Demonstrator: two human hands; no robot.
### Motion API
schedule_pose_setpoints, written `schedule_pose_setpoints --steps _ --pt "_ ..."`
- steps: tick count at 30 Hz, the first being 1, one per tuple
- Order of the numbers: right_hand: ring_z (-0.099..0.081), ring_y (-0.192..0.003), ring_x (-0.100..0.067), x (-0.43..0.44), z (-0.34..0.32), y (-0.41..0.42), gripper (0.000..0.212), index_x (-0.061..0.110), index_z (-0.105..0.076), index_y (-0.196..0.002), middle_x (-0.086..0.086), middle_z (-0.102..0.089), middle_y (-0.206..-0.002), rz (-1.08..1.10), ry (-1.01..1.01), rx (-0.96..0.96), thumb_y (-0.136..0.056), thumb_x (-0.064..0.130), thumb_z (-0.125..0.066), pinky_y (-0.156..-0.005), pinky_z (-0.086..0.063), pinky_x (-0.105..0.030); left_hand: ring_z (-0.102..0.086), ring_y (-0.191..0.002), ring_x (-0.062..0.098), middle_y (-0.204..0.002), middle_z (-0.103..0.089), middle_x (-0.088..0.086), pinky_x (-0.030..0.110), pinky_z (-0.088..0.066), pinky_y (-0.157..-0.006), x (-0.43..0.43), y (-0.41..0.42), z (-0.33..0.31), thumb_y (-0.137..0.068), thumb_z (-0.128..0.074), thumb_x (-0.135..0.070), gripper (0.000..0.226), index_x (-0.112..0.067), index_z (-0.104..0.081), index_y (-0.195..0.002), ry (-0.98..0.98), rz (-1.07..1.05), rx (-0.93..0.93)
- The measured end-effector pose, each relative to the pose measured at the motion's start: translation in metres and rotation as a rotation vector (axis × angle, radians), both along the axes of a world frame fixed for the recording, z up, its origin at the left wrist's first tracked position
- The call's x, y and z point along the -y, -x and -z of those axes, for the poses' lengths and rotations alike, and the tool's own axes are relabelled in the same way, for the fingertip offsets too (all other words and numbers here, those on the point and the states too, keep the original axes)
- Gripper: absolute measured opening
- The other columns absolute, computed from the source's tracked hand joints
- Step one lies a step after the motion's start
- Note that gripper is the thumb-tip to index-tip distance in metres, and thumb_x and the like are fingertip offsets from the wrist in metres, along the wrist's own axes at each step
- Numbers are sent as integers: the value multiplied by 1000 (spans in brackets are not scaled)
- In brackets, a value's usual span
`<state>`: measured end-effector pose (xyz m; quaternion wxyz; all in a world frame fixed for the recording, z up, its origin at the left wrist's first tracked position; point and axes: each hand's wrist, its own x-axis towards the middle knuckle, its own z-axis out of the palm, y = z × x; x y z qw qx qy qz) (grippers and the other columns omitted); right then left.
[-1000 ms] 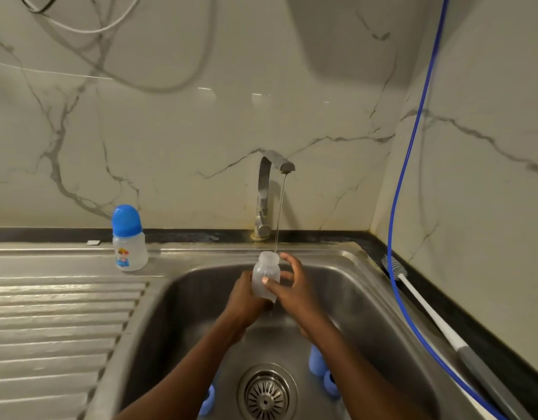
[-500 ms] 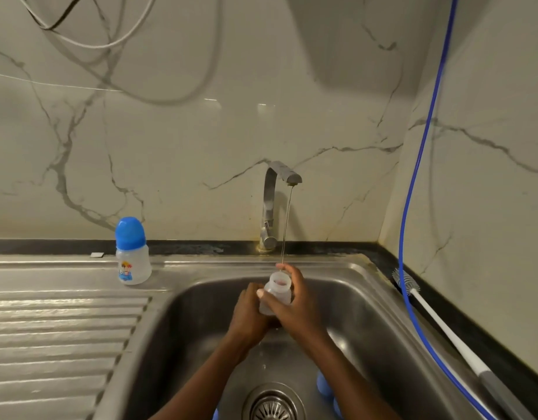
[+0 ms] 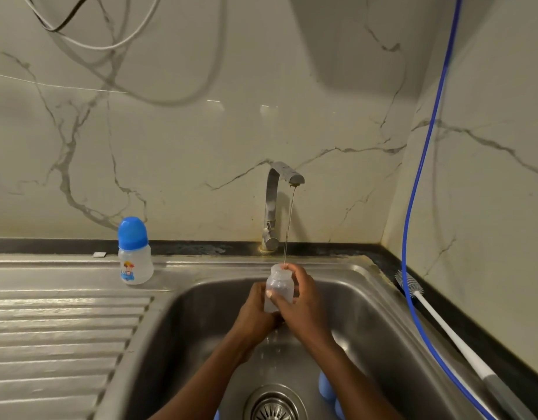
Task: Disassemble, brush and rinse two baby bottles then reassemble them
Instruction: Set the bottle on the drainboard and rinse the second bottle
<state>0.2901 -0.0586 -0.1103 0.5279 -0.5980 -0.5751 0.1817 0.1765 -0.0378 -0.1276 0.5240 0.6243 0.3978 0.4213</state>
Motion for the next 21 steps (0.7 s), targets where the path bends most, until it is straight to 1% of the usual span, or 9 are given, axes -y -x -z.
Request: schedule_pose_setpoints --steps 3,6,7,9,11,14,17,19,21 --pt "-52 -118 -11 1 5 -3 61 46 -40 -130 15 -50 -123 -16 34 13 -83 31 -75 -86 -56 -29 -69 -95 19 -114 -61 4 36 -61 -79 -1 1 2 -83 -75 -10 50 -21 -46 -122 34 1 -18" --pt "-54 -116 -11 1 2 -1 62 52 -39 -126 10 -53 -128 4 -4 -7 -81 29 -76 -83 -58 -32 -71 -90 18 -111 -64 4 34 -62 -75 -1 2 -5 -87 -71 -9 40 -21 -49 -118 -56 -37 19" --pt "-53 -116 -10 -2 1 -1 62 49 -40 -129 10 -52 -128 15 -12 -5 -83 27 -75 -82 -58 -28 -71 -88 17 -110 -65 4 34 -61 -73 -2 2 -7 -88 -70 -9 39 -21 -49 -118 -73 -52 28" --pt "-55 -116 -11 -1 1 1 56 41 -43 -132 11 -53 -121 18 34 47 -86 25 -71 -71 -50 -13 -71 -86 19 -107 -66 6 36 -62 -73 1 3 -7 -91 -67 -12 34 -21 -48 -117 -45 -37 1" --pt "-56 -110 -7 6 -3 4 49 37 -46 -129 15 -52 -110 9 43 106 -88 23 -69 -63 -43 -7 -71 -87 19 -109 -66 6 36 -62 -75 5 3 -5 -91 -66 -14 32 -21 -48 -118 -30 -13 -9" --pt "-52 -103 2 4 4 0 46 40 -47 -124 23 -48 -104 30 21 98 -88 22 -69 -77 -44 -11 -70 -85 20 -106 -66 6 39 -62 -74 4 2 -1 -94 -62 -15 26 -22 -53 -117 -18 -20 -34" --pt "-55 -108 -5 5 2 2 49 34 -48 -128 16 -53 -112 19 0 115 -86 25 -71 -85 -51 -23 -70 -85 19 -106 -66 5 41 -62 -73 6 1 -4 -94 -62 -14 23 -24 -56 -114 -52 -43 -31" --pt "-56 -106 -8 1 7 1 50 35 -45 -129 11 -53 -116 41 5 114 -86 29 -71 -82 -53 -25 -71 -86 25 -103 -68 6 43 -62 -72 7 0 -2 -96 -60 -15 19 -24 -56 -113 -30 -34 -61" --pt "-56 -110 -10 5 6 5 48 39 -38 -129 10 -51 -122 33 18 152 -90 33 -66 -80 -52 -21 -71 -85 25 -101 -67 6 39 -62 -69 11 1 -2 -96 -59 -15 17 -25 -54 -109 1 -7 -120"
